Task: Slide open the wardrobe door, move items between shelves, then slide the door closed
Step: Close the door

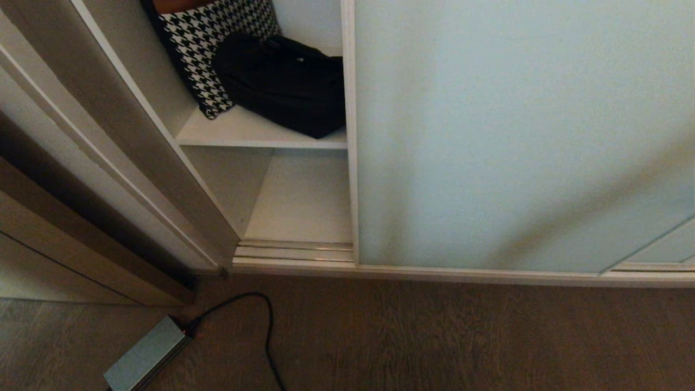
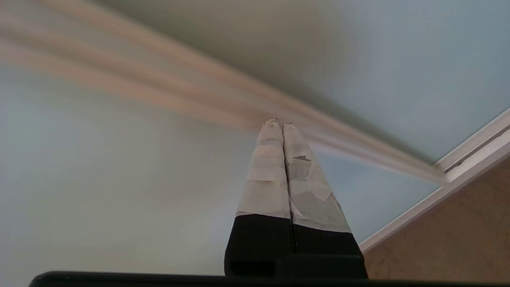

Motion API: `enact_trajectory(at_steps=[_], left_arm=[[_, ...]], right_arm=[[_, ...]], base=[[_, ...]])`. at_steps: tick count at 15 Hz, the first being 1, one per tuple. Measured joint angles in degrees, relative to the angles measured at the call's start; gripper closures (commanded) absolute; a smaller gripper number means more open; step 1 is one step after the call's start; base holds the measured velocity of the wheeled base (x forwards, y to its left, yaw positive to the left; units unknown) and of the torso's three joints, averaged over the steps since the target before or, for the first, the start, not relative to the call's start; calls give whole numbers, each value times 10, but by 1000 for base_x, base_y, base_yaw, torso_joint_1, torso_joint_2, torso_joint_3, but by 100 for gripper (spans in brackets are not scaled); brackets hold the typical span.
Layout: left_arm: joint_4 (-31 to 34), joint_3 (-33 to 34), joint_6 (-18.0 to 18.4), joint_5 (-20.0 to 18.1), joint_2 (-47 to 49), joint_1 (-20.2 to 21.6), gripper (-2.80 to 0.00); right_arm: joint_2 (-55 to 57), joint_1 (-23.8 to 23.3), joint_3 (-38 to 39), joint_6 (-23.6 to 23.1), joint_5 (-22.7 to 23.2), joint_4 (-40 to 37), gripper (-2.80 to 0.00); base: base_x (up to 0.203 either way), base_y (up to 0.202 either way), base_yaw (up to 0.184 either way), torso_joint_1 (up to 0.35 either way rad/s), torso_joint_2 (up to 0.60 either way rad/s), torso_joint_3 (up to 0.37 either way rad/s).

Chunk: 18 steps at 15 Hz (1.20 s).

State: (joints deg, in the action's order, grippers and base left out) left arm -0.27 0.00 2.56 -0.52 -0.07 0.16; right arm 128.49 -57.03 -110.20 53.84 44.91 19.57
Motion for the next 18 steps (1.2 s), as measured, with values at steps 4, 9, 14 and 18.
enact_trajectory(at_steps=[4, 9, 14, 18], left_arm=[[0, 0, 0, 0, 0, 0, 0], [0, 0, 0, 0, 0, 0, 0], [0, 0, 0, 0, 0, 0, 0], [0, 0, 0, 0, 0, 0, 0]], right_arm=[[14, 1, -2, 0, -7, 4, 0], [26, 14, -3, -1, -7, 27, 0], [38, 28, -1, 0, -14, 36, 0], [32, 33, 12, 0, -14, 35, 0]], base=[[0, 0, 0, 0, 0, 0], [0, 0, 0, 0, 0, 0], [0, 0, 0, 0, 0, 0], [0, 0, 0, 0, 0, 0]])
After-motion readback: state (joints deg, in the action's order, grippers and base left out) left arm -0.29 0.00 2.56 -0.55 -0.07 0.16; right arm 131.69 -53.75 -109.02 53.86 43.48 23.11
